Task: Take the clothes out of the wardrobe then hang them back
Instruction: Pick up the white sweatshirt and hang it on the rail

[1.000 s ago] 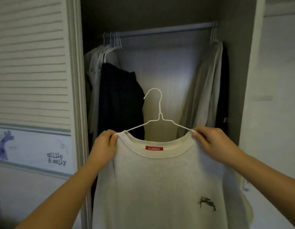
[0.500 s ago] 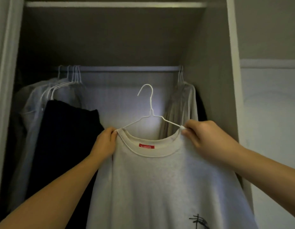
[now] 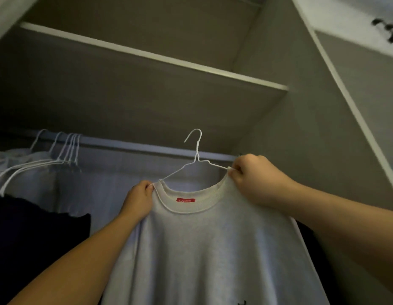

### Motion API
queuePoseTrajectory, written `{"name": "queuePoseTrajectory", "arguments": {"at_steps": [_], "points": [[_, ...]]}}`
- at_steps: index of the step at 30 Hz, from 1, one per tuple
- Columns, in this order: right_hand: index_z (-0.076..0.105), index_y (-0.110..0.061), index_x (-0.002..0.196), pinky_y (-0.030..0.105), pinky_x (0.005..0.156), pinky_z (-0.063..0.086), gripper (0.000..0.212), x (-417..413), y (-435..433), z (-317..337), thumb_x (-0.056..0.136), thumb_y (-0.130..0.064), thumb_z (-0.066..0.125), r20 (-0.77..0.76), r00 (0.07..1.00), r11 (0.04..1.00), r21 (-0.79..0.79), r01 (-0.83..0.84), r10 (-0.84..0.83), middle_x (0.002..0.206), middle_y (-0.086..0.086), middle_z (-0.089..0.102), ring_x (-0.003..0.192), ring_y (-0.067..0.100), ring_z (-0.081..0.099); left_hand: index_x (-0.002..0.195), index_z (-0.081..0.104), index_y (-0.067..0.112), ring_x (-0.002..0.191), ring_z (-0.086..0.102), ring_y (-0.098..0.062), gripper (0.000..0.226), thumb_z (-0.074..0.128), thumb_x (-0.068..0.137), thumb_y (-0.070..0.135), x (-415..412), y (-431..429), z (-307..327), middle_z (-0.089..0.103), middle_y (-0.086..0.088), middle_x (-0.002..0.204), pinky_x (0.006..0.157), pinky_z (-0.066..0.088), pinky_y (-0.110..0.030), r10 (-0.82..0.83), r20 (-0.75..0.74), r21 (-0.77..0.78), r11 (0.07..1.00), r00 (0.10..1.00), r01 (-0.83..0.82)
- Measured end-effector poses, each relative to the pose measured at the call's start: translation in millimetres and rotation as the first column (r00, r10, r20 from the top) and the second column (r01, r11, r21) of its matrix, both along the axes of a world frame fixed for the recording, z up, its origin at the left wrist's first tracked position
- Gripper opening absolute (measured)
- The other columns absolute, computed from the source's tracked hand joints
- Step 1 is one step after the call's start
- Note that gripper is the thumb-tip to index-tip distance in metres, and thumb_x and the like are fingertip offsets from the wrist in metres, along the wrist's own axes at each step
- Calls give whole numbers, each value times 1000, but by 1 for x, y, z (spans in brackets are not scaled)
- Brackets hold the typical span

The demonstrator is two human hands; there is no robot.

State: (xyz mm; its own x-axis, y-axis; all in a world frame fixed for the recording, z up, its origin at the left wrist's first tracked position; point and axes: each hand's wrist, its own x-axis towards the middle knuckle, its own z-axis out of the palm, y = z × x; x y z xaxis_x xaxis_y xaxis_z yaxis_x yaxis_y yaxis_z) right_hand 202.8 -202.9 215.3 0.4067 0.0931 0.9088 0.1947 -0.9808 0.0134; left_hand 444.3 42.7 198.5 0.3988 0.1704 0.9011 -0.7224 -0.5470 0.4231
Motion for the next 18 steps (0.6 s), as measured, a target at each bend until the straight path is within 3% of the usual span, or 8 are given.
{"name": "queuePoseTrajectory", "arguments": {"at_steps": [4, 6, 9, 14, 18], "points": [[58, -13, 90, 37, 75, 50, 23, 30, 25, 16, 96, -29, 43, 51, 998, 997, 73, 26, -30, 98, 12, 62, 88, 34, 56, 104, 63, 6, 103, 60, -36, 21, 46, 102, 19, 26, 8, 22, 67, -20, 112, 79, 41, -32, -67, -31, -79, 995, 997, 64], [57, -12, 90, 35, 72, 46, 22, 42, 37, 18, 96, -28, 43, 58, 997, 994, 104, 41, -47, 100, 13, 60, 86, 34, 54, 123, 60, 10, 119, 56, -34, 31, 46, 102, 29, 36, 7, 28, 62, -17, 129, 97, 43, -37, -120, -63, -67, 991, 991, 116], [54, -12, 88, 34, 69, 43, 19, 57, 55, 20, 96, -25, 44, 64, 997, 990, 134, 43, -52, 102, 15, 60, 85, 35, 54, 146, 44, 13, 139, 41, -29, 48, 43, 104, 35, 37, 2, 36, 46, -10, 151, 116, 30, -37, -197, -68, -43, 980, 978, 194], [43, -15, 74, 33, 69, 40, 20, 77, 93, 28, 93, -20, 47, 22, 998, 987, 148, 60, -64, 104, 17, 61, 84, 37, 53, 152, 37, 23, 146, 30, -22, 69, 36, 93, 59, 39, 5, 39, 35, -2, 159, 122, 20, -39, -299, -89, -17, 954, 950, 299], [44, -14, 83, 35, 75, 44, 15, 93, 126, 28, 93, -22, 51, -31, 999, 986, 163, 22, -17, 112, 18, 61, 103, 40, 59, 150, 41, 23, 144, 34, -21, 95, 28, 72, 77, 43, 14, 34, 38, -1, 157, 121, 23, -41, -372, -85, -63, 928, 924, 368]]}}
